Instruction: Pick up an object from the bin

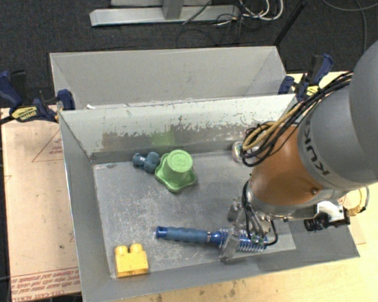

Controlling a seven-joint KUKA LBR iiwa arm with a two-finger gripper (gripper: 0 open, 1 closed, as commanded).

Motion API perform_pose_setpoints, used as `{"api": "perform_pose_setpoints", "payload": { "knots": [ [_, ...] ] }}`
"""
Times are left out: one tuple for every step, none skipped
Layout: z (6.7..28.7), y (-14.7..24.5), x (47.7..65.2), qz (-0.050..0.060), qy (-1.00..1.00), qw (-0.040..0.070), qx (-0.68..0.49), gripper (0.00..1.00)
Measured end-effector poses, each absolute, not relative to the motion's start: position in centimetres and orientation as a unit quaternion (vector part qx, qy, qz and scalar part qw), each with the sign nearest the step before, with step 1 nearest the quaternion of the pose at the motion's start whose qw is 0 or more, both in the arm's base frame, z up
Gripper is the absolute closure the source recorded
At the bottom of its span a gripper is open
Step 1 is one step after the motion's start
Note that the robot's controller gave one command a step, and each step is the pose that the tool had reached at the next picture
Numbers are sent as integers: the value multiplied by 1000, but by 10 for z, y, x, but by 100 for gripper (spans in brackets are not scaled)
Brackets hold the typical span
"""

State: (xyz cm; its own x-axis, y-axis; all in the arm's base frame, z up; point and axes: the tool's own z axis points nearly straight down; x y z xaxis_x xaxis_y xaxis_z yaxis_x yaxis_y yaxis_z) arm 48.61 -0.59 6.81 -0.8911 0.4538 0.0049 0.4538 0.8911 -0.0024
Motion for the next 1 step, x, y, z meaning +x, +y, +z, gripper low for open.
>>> {"api": "perform_pose_setpoints", "payload": {
  "knots": [
    [68, -6, 486, 0, -972, 3, -233, 100]
  ]
}}
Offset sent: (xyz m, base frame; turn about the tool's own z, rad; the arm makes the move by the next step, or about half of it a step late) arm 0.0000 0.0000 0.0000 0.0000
